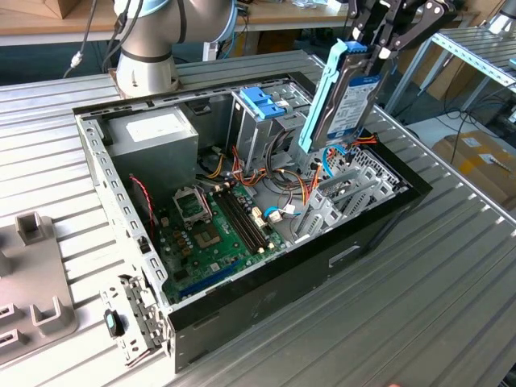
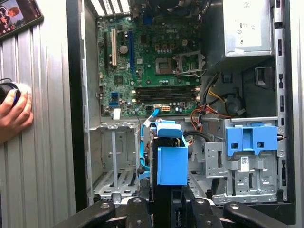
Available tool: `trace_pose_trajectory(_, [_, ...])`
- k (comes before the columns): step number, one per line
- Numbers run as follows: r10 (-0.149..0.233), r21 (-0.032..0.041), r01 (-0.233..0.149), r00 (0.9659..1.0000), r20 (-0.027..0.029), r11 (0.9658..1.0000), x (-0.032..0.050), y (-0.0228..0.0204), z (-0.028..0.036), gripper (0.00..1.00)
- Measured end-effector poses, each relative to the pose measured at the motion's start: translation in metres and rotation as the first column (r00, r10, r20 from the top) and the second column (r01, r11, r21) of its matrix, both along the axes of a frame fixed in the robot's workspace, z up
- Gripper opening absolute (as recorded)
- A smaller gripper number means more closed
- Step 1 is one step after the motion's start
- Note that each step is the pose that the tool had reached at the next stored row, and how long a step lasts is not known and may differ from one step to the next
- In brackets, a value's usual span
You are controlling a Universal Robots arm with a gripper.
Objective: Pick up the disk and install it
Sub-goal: 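Pick up the disk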
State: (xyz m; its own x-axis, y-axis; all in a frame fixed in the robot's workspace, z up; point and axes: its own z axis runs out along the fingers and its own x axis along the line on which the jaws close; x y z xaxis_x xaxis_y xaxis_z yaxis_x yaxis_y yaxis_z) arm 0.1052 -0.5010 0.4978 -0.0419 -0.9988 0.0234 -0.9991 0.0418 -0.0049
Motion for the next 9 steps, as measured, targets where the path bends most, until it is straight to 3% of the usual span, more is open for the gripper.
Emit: trace_pose_trajectory(9, [0.0, -0.0001, 0.0, 1.0, 0.0, 1.0, 0.0001, -0.0042, 0.0, 0.35])
